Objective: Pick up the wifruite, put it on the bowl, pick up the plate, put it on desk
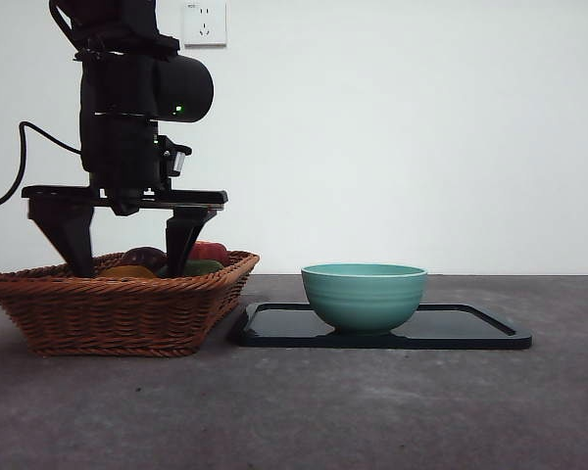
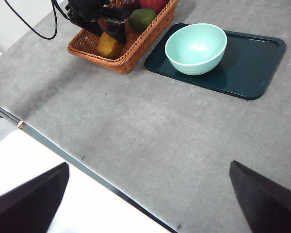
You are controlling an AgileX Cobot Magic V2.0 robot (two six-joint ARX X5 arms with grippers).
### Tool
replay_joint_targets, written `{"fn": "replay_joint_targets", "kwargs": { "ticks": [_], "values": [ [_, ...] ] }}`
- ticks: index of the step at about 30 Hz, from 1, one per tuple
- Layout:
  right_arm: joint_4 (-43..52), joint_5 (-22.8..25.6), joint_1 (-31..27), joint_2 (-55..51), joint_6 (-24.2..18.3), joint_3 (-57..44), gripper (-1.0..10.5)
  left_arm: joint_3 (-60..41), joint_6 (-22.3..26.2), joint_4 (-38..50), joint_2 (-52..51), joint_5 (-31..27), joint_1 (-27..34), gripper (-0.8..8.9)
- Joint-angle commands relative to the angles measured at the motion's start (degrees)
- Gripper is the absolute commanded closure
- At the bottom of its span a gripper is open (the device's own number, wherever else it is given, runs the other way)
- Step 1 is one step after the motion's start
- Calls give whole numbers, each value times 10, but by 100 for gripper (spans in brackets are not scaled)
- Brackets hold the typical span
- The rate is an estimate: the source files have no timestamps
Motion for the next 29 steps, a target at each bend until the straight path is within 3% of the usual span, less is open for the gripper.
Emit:
{"fn": "replay_joint_targets", "kwargs": {
  "ticks": [1,7,17,23,29],
  "values": [
    [4,-1,3,1,0,5,393,28,18,-15,11,1,-1,274],
    [-2,-1,3,1,2,5,393,68,35,-40,-26,1,-1,274],
    [-7,0,3,1,1,5,393,72,101,-79,-189,6,-3,277],
    [-1,0,3,1,1,5,393,72,150,-127,-304,78,-18,278],
    [12,0,3,1,1,5,393,72,159,-184,-423,144,-45,278]
  ]
}}
